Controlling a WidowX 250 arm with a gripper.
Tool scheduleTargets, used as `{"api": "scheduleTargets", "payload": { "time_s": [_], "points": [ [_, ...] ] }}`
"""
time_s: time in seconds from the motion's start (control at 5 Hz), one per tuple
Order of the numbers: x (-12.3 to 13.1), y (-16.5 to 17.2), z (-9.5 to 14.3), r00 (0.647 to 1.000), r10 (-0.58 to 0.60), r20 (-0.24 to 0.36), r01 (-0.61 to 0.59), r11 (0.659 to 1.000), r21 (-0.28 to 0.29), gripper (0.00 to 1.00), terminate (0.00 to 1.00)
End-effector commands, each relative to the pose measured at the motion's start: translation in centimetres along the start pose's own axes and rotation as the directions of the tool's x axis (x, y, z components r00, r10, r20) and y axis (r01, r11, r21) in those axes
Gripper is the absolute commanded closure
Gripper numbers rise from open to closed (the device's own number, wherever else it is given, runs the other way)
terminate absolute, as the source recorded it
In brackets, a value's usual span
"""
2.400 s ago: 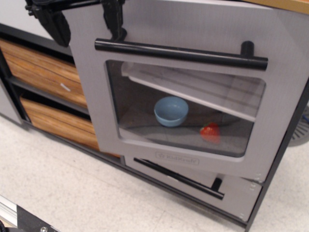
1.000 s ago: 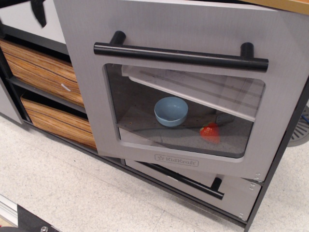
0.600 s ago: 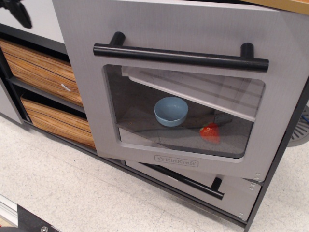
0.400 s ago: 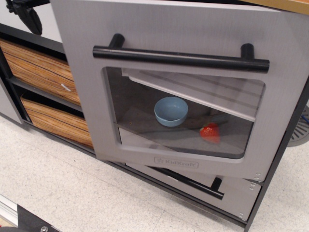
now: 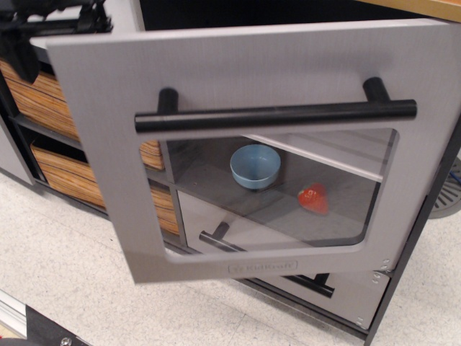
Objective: Open oven
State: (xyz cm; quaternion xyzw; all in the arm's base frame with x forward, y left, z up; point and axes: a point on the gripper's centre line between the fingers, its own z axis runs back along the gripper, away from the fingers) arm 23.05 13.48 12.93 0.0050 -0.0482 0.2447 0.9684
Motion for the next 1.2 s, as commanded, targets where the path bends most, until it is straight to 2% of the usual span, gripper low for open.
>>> {"api": "scheduleTargets", "payload": {
  "time_s": [0.0, 0.2, 0.4, 0.8, 1.0],
  "points": [
    [-7.0, -2.1, -0.4, 0.983, -0.182, -0.005, 0.181, 0.978, -0.103, 0.0, 0.0],
    [-9.4, -5.9, 0.0, 0.98, -0.188, -0.057, 0.176, 0.969, -0.174, 0.0, 0.0],
    [-9.5, -8.2, 1.1, 0.981, -0.191, -0.019, 0.183, 0.96, -0.214, 0.0, 0.0],
    [-9.5, -8.2, 1.1, 0.981, -0.191, -0.019, 0.183, 0.96, -0.214, 0.0, 0.0],
    [-9.5, -8.2, 1.1, 0.981, -0.191, -0.019, 0.183, 0.96, -0.214, 0.0, 1.0]
  ]
}}
